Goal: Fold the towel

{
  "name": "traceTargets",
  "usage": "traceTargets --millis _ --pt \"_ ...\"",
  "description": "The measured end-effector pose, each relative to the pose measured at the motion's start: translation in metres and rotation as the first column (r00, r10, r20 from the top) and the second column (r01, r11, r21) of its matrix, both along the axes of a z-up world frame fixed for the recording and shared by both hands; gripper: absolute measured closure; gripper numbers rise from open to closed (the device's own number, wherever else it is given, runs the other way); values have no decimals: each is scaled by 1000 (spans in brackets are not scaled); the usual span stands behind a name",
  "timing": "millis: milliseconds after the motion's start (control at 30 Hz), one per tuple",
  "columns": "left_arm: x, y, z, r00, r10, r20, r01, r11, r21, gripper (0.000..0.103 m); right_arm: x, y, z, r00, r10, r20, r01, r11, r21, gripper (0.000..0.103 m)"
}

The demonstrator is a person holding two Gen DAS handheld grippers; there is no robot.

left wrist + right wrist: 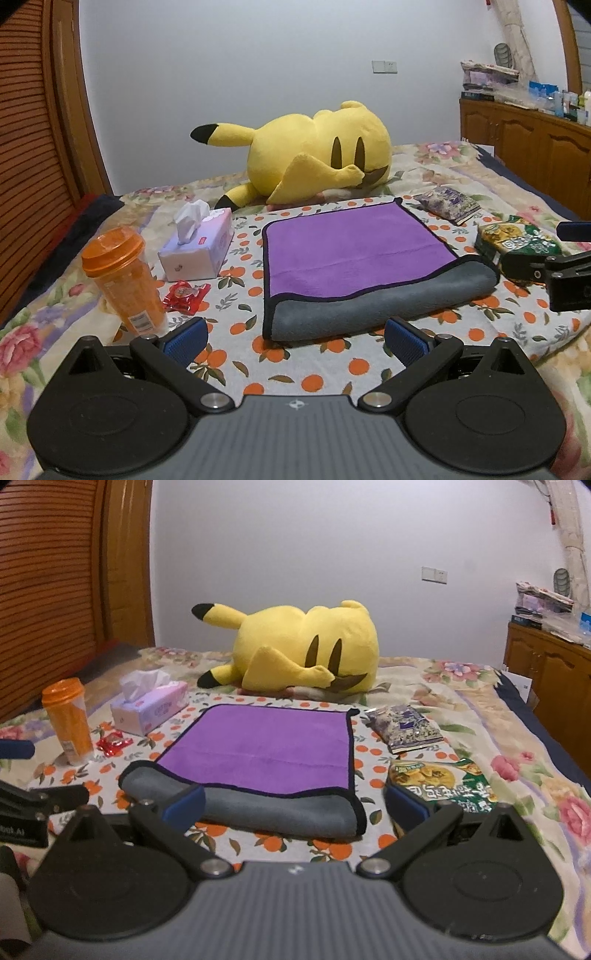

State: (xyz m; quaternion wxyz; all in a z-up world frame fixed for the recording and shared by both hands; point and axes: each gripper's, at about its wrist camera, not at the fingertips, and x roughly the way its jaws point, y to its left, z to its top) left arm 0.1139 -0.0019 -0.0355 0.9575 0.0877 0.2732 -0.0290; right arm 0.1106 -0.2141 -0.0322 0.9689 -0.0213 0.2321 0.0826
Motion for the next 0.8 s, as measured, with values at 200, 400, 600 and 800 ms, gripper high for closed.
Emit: traceTargets --millis 200,400,600,800 --pt "22 8 -9 999 15 -34 -15 1000 -6 0 17 -2 -5 1000 16 -26 -16 1000 -2 0" --pt "40 16 -16 998 17 -57 -18 1000 -17 0 35 -3 -9 998 32 -50 -32 999 1 0" --pt "58 22 -23 997 17 -81 -19 999 -28 0 52 -5 -13 997 43 -71 -43 999 -1 0" --pt "74 27 -30 994 16 -112 -22 999 -46 1 67 -12 -17 995 30 -90 -30 1000 1 0"
